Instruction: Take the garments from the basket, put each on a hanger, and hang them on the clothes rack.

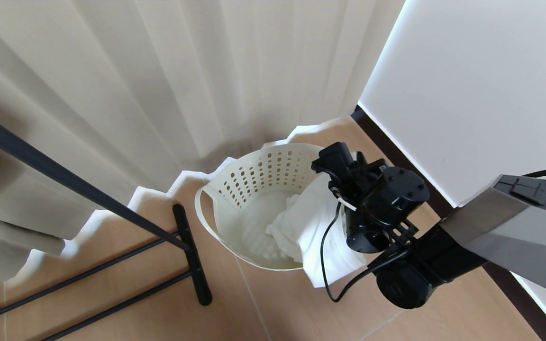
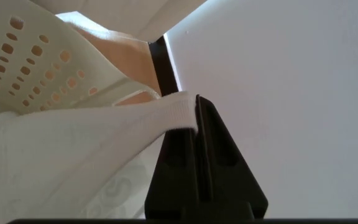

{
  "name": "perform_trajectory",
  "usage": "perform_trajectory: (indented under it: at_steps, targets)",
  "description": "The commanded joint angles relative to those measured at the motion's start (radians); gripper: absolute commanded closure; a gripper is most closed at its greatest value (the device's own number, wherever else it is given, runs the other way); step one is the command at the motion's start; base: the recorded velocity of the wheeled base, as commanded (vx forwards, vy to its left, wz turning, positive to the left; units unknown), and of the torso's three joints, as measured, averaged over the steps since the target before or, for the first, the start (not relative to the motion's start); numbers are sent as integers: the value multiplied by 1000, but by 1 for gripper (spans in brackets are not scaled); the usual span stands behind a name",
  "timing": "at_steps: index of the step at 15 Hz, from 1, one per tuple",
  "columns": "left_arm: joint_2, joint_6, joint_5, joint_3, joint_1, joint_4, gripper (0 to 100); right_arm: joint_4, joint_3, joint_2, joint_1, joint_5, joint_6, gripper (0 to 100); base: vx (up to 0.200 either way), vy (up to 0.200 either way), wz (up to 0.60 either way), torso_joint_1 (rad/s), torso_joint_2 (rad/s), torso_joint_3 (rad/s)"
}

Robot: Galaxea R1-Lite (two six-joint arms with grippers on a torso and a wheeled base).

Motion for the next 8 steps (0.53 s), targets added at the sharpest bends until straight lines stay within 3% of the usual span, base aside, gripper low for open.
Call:
perform_trajectory:
  at_steps: [1, 4, 8]
  targets:
    - [1, 0, 0, 0, 0, 0, 0, -2, 20, -75, 21, 0, 13, 100, 0, 0, 0, 0, 0, 0]
    - [1, 0, 0, 0, 0, 0, 0, 39, 21, -185, 45, 0, 28, 100, 0, 0, 0, 0, 0, 0]
    - [1, 0, 0, 0, 0, 0, 0, 289, -19, -293, 28, 0, 94, 100, 0, 0, 0, 0, 0, 0]
